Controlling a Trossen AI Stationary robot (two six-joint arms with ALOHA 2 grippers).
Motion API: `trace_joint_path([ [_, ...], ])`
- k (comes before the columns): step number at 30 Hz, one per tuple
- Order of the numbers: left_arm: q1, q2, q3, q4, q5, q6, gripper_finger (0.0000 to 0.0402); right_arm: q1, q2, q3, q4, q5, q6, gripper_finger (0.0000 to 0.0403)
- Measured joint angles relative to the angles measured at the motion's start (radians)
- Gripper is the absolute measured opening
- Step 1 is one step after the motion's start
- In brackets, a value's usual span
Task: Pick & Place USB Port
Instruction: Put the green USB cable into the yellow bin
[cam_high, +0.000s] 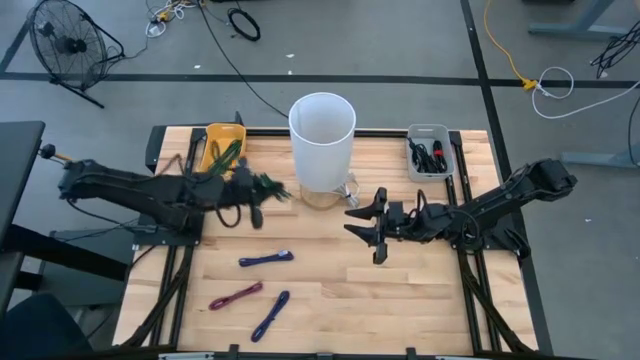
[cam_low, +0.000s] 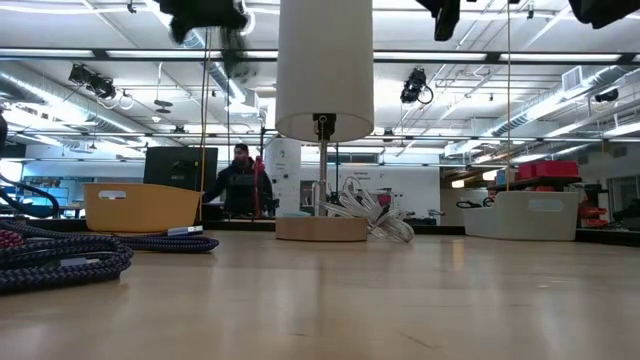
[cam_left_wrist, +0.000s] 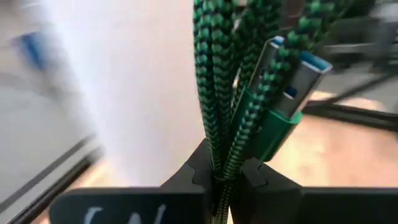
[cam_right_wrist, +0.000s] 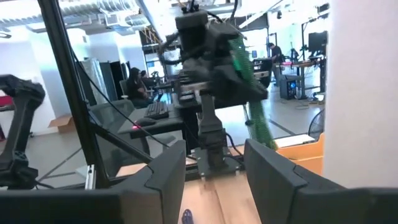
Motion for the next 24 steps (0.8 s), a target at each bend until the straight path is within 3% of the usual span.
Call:
trace_joint_path([
  [6,0.126,-0.182,0.0,-0.364,-0.34,-0.142,0.0019,-0.001,0.0,0.0,0.051,0.008,-0.049,0.0165],
  [9,0.251,-0.244,0.0,-0.453,-0.38,-0.165,0.0019,-0.001,0.0,0.0,0.053,0.007,-0.048,0.0165],
  [14,0.511,-0.26,0.001,-0.581,-0.304,-0.204,0.0019,-0.001,0.0,0.0,0.053,0.008,-0.053,0.0165],
  [24,0.964,-0.068,0.001,-0.584,0.013,-0.053,0.0019,-0.001,0.0,0.0,0.052,0.006,-0.071,0.0165],
])
